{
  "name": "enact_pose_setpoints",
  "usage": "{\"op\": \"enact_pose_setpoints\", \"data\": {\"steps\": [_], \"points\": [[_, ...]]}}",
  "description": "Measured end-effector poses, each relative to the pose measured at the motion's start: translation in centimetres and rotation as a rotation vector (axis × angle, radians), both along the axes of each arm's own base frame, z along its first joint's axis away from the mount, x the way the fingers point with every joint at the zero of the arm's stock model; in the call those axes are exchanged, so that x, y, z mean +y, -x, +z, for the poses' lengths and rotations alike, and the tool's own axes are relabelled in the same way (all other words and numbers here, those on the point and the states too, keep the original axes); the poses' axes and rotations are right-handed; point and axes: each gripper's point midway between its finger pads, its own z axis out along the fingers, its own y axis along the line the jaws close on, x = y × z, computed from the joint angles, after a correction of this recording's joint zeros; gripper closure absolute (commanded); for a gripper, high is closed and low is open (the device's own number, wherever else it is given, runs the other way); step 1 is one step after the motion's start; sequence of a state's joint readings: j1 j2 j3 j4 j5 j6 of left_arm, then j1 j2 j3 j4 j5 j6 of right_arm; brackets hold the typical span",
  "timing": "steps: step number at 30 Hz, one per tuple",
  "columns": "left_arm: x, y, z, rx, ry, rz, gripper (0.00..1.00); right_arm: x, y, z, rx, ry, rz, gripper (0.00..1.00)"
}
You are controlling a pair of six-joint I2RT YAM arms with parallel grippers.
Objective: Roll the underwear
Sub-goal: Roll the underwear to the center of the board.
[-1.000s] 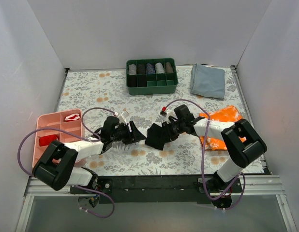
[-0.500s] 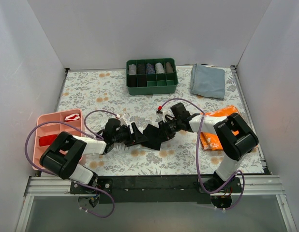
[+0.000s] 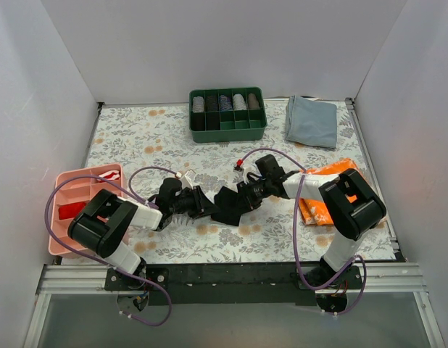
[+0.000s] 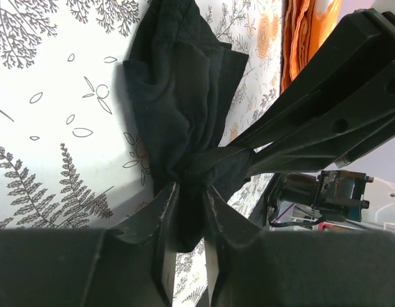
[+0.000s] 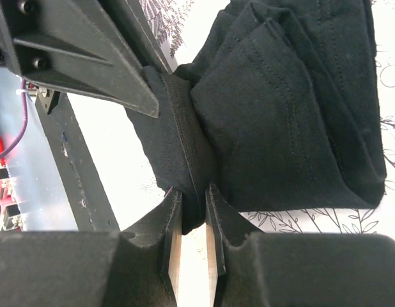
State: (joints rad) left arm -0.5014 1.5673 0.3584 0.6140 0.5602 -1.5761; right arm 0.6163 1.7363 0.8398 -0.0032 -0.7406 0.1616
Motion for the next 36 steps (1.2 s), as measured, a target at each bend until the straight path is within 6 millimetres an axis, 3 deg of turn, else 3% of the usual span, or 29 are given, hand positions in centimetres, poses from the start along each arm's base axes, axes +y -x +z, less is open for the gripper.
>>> {"op": "enact_pose_setpoints", "data": {"steps": [1, 5, 12, 14, 22, 27, 30, 36], "points": [[0.0, 0.0, 0.0, 0.000, 0.000, 0.000, 0.87, 0.0, 0.0, 0.0, 0.001, -0.004, 0.000, 0.73], [-0.1, -0.2, 0.0, 0.009, -0.011, -0.002, 0.93, 0.0, 0.2, -0.1, 0.001, -0.011, 0.002, 0.40], [-0.2, -0.7, 0.0, 0.015, -0.050, -0.016, 0.96, -1.2, 0.9, 0.6, -0.064, 0.013, -0.028, 0.33], [-0.2, -0.8, -0.1, 0.016, -0.060, -0.023, 0.97, -1.9, 1.0, 1.1, -0.096, 0.032, -0.052, 0.14], [-0.3, -0.9, 0.0, 0.037, -0.098, -0.050, 0.99, -4.5, -1.0, 5.5, -0.362, 0.080, -0.193, 0.14], [-0.5, -1.1, 0.0, 0.078, -0.125, -0.066, 0.99, -4.1, -0.5, 8.2, -0.553, 0.093, -0.188, 0.17], [-0.6, -1.1, -0.1, 0.115, -0.138, -0.074, 0.99, -2.9, 1.2, 7.9, -0.616, 0.126, -0.124, 0.20], [-0.9, -1.5, -0.3, 0.182, -0.173, -0.086, 1.00, -0.5, 3.9, 4.8, -0.725, 0.290, 0.026, 0.23]]}}
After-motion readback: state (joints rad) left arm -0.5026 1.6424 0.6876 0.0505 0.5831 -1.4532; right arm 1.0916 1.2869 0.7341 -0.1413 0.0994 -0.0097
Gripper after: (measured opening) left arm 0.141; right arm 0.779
